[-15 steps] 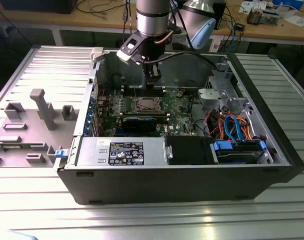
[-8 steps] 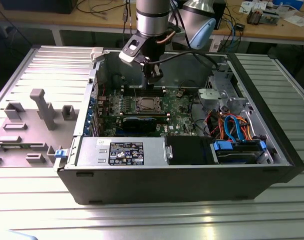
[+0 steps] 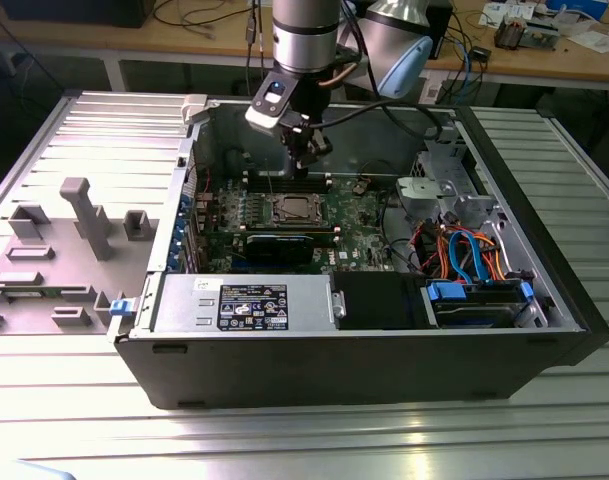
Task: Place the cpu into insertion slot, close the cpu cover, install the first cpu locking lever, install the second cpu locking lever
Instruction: 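Install the first cpu locking lever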
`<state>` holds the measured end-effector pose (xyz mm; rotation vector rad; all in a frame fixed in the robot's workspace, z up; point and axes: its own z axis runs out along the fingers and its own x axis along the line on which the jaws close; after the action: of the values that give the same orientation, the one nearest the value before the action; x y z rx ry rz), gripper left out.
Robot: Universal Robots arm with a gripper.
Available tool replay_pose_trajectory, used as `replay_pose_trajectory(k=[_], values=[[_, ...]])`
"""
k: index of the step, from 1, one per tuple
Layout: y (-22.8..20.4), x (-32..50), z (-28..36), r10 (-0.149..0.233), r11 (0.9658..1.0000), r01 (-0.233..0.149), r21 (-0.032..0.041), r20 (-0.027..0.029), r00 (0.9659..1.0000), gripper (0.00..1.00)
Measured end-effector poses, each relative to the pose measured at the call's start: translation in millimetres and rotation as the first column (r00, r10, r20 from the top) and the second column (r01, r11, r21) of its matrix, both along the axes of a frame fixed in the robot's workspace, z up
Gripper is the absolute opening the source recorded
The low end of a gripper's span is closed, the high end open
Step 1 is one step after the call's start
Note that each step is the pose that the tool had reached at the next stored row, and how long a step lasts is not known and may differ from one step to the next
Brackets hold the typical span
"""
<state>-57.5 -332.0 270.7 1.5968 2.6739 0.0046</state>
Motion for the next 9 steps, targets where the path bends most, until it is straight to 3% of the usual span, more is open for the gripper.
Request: replay_pose_trajectory(k=[2,7,9], values=[[0.0,0.0,0.0,0.023,0.9997,-0.023,0.0,0.0001,0.9997,0.11],[0.0,0.0,0.0,0.107,0.9942,-0.107,0.0,0.0,0.9942,0.11],[0.0,0.0,0.0,0.113,0.9936,-0.113,0.0,0.0,0.9936,0.11]])
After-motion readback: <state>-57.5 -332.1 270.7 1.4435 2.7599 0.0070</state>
